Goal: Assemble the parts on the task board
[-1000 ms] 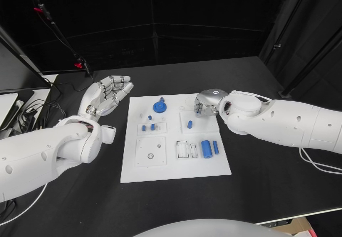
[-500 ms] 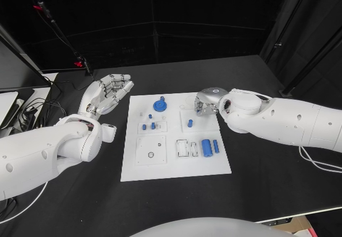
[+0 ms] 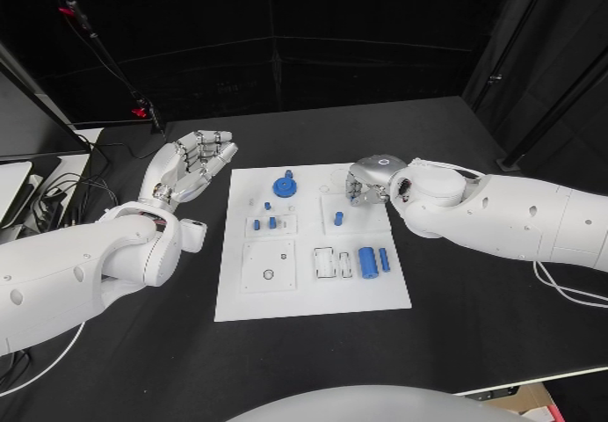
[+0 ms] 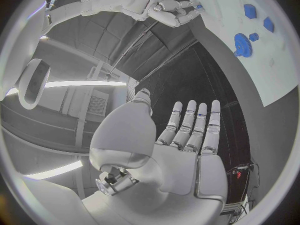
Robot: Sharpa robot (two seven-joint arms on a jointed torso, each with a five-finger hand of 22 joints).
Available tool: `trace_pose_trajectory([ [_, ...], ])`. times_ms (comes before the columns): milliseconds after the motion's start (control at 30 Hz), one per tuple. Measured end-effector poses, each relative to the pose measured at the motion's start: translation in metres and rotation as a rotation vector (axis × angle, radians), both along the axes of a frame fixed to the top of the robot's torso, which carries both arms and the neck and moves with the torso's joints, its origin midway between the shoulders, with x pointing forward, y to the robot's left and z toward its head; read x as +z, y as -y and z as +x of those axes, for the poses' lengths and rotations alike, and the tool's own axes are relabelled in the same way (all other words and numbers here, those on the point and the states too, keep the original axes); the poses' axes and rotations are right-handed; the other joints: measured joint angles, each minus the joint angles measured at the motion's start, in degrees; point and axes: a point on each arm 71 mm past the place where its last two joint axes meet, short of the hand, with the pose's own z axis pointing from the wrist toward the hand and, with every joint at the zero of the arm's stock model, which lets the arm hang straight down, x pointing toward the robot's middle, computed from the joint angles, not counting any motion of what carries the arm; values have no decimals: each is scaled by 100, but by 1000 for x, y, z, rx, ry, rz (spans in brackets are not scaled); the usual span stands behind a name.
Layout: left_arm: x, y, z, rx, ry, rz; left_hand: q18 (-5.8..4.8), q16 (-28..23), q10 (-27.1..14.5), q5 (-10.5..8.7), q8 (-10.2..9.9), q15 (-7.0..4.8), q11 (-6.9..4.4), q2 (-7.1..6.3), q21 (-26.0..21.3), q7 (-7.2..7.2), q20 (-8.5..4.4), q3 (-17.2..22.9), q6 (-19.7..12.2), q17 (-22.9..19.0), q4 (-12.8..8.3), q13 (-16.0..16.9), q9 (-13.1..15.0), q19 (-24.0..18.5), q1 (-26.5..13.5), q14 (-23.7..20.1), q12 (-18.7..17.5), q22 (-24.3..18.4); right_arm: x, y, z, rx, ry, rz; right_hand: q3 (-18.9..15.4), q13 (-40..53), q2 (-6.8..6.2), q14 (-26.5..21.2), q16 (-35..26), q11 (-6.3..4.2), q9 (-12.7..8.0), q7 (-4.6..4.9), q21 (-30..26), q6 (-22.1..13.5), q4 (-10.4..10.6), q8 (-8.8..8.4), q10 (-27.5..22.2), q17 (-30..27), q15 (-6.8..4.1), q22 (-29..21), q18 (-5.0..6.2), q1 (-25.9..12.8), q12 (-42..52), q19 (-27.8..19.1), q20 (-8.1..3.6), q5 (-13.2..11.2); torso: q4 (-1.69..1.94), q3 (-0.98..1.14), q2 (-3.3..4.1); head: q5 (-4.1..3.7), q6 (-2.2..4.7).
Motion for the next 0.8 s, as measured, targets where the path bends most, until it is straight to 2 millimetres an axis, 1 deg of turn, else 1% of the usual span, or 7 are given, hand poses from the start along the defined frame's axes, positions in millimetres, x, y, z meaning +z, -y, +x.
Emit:
trace_pose_trajectory([
  [33,0,0,0,0,0,0,-1,0,0,0,0,0,0,0,0,0,0,0,0,-4,0,0,-3,0,0,0,0,0,0,0,0,1,2,2,11,0,0,0,0,-20,0,0,0,0,-6,0,20,0,0,0,0,0,-17,0,0,0,0,0,0,4,-1],
  [267,0,0,0,0,-1,0,0,23,0,29,23,0,0,0,0,0,0,0,0,-21,0,0,-7,0,0,0,27,-5,0,3,-4,9,26,20,32,0,-1,0,0,-20,0,-10,0,11,-1,-1,19,-2,0,0,0,-1,-48,0,0,-1,0,0,0,20,4],
  [433,0,-1,0,1,-1,0,0,45,0,46,38,0,0,0,0,0,0,-15,0,-35,-15,-7,-13,0,0,0,27,-5,3,5,-5,18,49,38,36,0,-15,0,0,-20,0,-21,0,21,-6,-4,19,-1,0,0,0,13,-67,-6,-5,-1,0,-1,-1,20,4],
  [533,-1,-1,0,1,-1,0,0,45,0,52,46,0,0,9,0,0,0,-15,0,-43,-15,-7,-13,0,10,0,40,-5,4,5,-7,24,62,49,65,1,-24,0,0,-20,-1,-2,0,41,2,-5,19,-1,1,0,0,21,-100,-15,-15,-1,-1,-1,-1,17,6],
  [600,-1,-1,0,1,-1,1,-1,45,0,52,46,0,0,22,0,0,0,-15,0,-46,-15,-7,-13,0,22,0,56,-5,5,6,-8,28,71,56,65,1,-24,0,0,-27,-3,-20,0,62,2,-6,53,2,1,0,0,21,-100,-15,-15,-1,-1,-1,-2,16,8],
  [667,-1,-1,0,1,-1,0,0,45,0,81,46,0,0,22,0,0,0,-31,0,-52,1,-13,-21,0,22,0,56,-11,6,6,-8,32,78,62,64,1,-24,-21,0,-19,-3,-20,9,62,2,-7,61,3,-20,0,0,21,-100,-15,-15,-1,-1,-2,-2,14,9],
  [800,-1,-1,0,2,-2,1,0,45,0,87,46,0,0,22,0,0,0,-31,0,-54,1,-13,-22,0,22,0,56,-11,8,6,-10,39,94,75,64,1,-24,-21,0,-19,-4,-20,22,62,2,-21,60,3,-20,0,0,21,-105,-15,-15,-1,-1,-3,-3,11,9],
])
